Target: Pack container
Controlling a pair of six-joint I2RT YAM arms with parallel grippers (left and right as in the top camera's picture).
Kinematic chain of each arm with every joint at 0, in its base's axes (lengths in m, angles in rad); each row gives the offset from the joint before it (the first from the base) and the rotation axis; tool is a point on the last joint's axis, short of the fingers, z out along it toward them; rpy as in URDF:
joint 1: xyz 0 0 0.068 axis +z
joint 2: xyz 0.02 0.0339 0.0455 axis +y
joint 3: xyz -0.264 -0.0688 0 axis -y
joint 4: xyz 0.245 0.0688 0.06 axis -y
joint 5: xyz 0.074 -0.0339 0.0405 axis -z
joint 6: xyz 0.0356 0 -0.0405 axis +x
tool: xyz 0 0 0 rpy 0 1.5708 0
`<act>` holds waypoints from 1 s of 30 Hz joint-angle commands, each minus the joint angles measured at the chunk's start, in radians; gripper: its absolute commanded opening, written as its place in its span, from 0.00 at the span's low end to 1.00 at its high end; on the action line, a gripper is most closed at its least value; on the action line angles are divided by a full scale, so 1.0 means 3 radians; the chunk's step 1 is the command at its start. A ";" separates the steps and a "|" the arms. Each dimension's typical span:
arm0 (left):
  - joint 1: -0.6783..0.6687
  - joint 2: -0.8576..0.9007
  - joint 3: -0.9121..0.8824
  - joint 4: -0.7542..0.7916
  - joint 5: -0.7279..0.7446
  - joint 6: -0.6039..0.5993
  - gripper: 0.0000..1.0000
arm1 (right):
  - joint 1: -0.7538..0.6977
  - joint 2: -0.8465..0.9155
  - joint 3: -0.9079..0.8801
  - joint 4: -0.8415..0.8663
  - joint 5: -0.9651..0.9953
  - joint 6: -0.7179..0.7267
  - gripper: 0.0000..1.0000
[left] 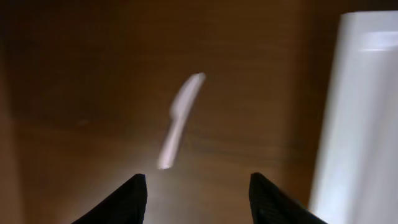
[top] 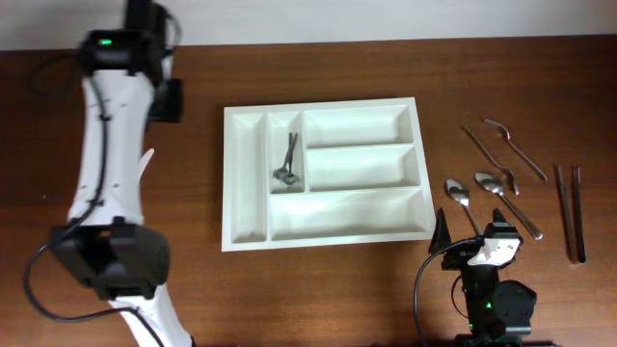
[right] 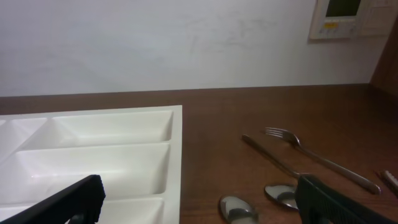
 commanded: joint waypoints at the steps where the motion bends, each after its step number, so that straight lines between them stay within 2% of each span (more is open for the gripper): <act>1: 0.0314 -0.0037 -0.0003 -0.0023 -0.0206 0.0214 0.56 | 0.0020 -0.0023 -0.0017 -0.0018 -0.0032 0.0014 0.99; 5: 0.0671 -0.0031 -0.0098 0.0032 0.0090 0.0464 0.59 | 0.0020 -0.0022 -0.0017 -0.0017 -0.0032 0.0014 0.99; 6: 0.0839 -0.0031 -0.0207 0.0108 0.0367 0.0693 0.61 | 0.0020 -0.0022 -0.0017 -0.0018 -0.0032 0.0014 0.99; 11: 0.1101 -0.0027 -0.0556 0.0300 0.0692 0.0965 0.64 | 0.0020 -0.0022 -0.0017 -0.0017 -0.0032 0.0014 0.99; 13: 0.1175 -0.0022 -0.0944 0.0537 0.0868 0.1122 0.63 | 0.0020 -0.0022 -0.0017 -0.0018 -0.0032 0.0014 0.99; 21: 0.1175 -0.0022 -0.2096 0.1343 0.0867 0.1409 0.63 | 0.0020 -0.0022 -0.0017 -0.0018 -0.0032 0.0014 0.99; 30: 0.1175 -0.0022 -0.2457 0.1743 0.0868 0.1406 0.64 | 0.0020 -0.0022 -0.0017 -0.0018 -0.0032 0.0014 0.99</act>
